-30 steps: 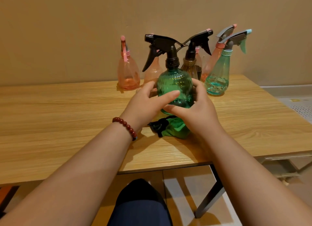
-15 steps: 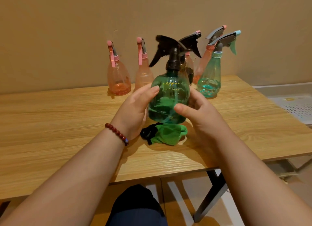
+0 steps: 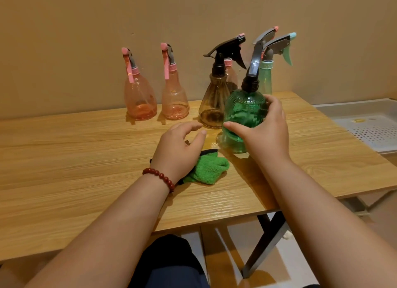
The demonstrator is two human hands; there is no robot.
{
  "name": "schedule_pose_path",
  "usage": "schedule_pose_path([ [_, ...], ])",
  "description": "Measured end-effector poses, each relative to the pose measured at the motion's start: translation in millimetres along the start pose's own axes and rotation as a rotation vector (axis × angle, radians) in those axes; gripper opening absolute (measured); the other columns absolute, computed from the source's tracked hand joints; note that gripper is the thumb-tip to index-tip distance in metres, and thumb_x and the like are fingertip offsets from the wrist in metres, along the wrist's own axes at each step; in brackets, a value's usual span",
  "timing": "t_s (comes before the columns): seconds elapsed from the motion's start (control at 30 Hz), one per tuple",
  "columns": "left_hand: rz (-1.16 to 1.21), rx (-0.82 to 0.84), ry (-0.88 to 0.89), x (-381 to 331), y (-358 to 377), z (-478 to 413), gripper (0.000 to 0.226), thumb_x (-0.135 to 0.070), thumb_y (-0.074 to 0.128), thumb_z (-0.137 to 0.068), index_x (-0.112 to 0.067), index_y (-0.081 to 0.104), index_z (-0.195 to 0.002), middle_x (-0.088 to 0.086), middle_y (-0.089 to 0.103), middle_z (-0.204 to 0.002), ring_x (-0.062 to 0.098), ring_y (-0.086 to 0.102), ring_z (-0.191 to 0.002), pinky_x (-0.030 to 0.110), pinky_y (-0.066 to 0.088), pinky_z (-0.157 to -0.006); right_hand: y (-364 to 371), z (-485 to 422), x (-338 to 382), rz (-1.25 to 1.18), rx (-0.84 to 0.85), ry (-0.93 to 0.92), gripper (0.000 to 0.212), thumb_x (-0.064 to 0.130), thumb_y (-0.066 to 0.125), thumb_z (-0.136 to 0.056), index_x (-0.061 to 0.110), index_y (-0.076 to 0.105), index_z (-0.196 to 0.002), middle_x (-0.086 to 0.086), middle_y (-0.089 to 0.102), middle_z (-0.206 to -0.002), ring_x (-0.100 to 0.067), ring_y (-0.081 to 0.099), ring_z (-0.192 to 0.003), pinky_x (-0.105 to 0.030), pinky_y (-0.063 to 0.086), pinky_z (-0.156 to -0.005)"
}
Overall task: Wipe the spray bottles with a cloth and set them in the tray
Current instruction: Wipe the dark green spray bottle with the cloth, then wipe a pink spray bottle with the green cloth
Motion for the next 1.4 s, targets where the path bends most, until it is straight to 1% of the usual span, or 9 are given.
schedule_pose_path([
  [0.17, -0.034, -0.002, 0.023, 6, 7, 0, 0.024, -0.032, 0.056, -0.094, -0.025, 0.067, -0.115, -0.012, 0.06, -0.115, 0.0, 0.05, -0.103, 0.004, 0.034, -0.082, 9, -12, -18, 0.065, -0.025, 0.044, 0.093, 0.047, 0.086, -0.061, 0.017, 0.039, -0.136, -0.001, 0.048, -0.132, -0.018, 0.046, -0.123, -0.023, 0.036, -0.094],
  [0.27, -0.028, -0.011, 0.024, 8, 7, 0, 0.022, -0.03, 0.056, -0.094, -0.025, 0.068, -0.111, -0.013, 0.059, -0.111, 0.001, 0.051, -0.102, 0.002, 0.033, -0.079, 17, -13, -24, 0.063, 0.009, 0.051, 0.095, 0.044, 0.086, -0.063, 0.016, 0.036, -0.14, -0.002, 0.046, -0.137, -0.018, 0.044, -0.126, -0.022, 0.034, -0.094],
  [0.5, 0.013, -0.038, -0.012, 13, 7, -2, 0.019, -0.029, 0.055, -0.094, -0.026, 0.069, -0.106, -0.012, 0.06, -0.109, 0.004, 0.055, -0.103, 0.015, 0.042, -0.085, 14, -12, -32, -0.001, 0.141, 0.07, 0.1, 0.045, 0.081, -0.071, 0.023, 0.023, -0.15, 0.0, 0.039, -0.149, -0.019, 0.039, -0.135, -0.031, 0.036, -0.105],
  [0.6, 0.043, -0.041, -0.026, 15, 7, -2, 0.017, -0.029, 0.055, -0.094, -0.028, 0.069, -0.103, -0.016, 0.059, -0.105, 0.007, 0.059, -0.104, 0.025, 0.048, -0.09, 8, -12, -36, -0.061, 0.159, 0.087, 0.093, 0.038, 0.08, -0.074, 0.028, 0.027, -0.15, 0.002, 0.041, -0.149, -0.018, 0.04, -0.135, -0.035, 0.038, -0.109],
  [0.7, 0.045, -0.045, -0.032, 15, 7, -2, 0.017, -0.028, 0.055, -0.094, -0.027, 0.069, -0.102, -0.015, 0.06, -0.105, 0.009, 0.061, -0.102, 0.03, 0.051, -0.09, 8, -15, -36, -0.058, 0.113, 0.087, 0.087, 0.037, 0.082, -0.071, 0.028, 0.036, -0.144, 0.001, 0.051, -0.14, -0.017, 0.047, -0.128, -0.031, 0.042, -0.101],
  [0.8, 0.039, -0.047, -0.031, 15, 7, -3, 0.017, -0.028, 0.055, -0.094, -0.027, 0.069, -0.102, -0.019, 0.058, -0.101, 0.009, 0.062, -0.1, 0.028, 0.05, -0.088, 13, -18, -36, -0.027, 0.067, 0.095, 0.084, 0.04, 0.084, -0.068, 0.024, 0.04, -0.137, 0.001, 0.055, -0.133, -0.019, 0.051, -0.121, -0.028, 0.043, -0.093],
  [0.97, 0.021, -0.046, -0.024, 14, 9, -3, 0.017, -0.027, 0.054, -0.094, -0.025, 0.069, -0.103, -0.012, 0.06, -0.103, 0.009, 0.061, -0.099, 0.027, 0.05, -0.087, 20, -19, -36, 0.007, 0.035, 0.079, 0.086, 0.045, 0.084, -0.067, 0.021, 0.039, -0.136, 0.0, 0.052, -0.135, -0.024, 0.049, -0.124, -0.042, 0.045, -0.101],
  [1.17, 0.008, -0.039, -0.03, 14, 9, -2, 0.018, -0.027, 0.054, -0.095, -0.024, 0.068, -0.104, -0.01, 0.06, -0.106, 0.01, 0.061, -0.099, 0.026, 0.05, -0.087, 19, -16, -33, 0.039, 0.017, 0.059, 0.087, 0.045, 0.082, -0.069, 0.018, 0.038, -0.138, -0.004, 0.048, -0.137, -0.022, 0.045, -0.127, -0.036, 0.042, -0.103],
  [1.4, 0.001, -0.029, -0.043, 15, 10, -1, 0.018, -0.028, 0.054, -0.095, -0.025, 0.068, -0.105, -0.008, 0.06, -0.11, 0.009, 0.06, -0.099, 0.025, 0.048, -0.086, 12, -4, -26, 0.045, 0.017, -0.002, 0.093, 0.051, 0.078, -0.071, 0.021, 0.032, -0.146, -0.003, 0.041, -0.145, -0.022, 0.034, -0.135, -0.038, 0.034, -0.11],
])
Point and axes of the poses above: each hand's wrist, its own z-axis away from the middle knuckle, its own y-axis out of the palm, x = y × z, the point moved 4 cm from there along -z, towards the middle knuckle
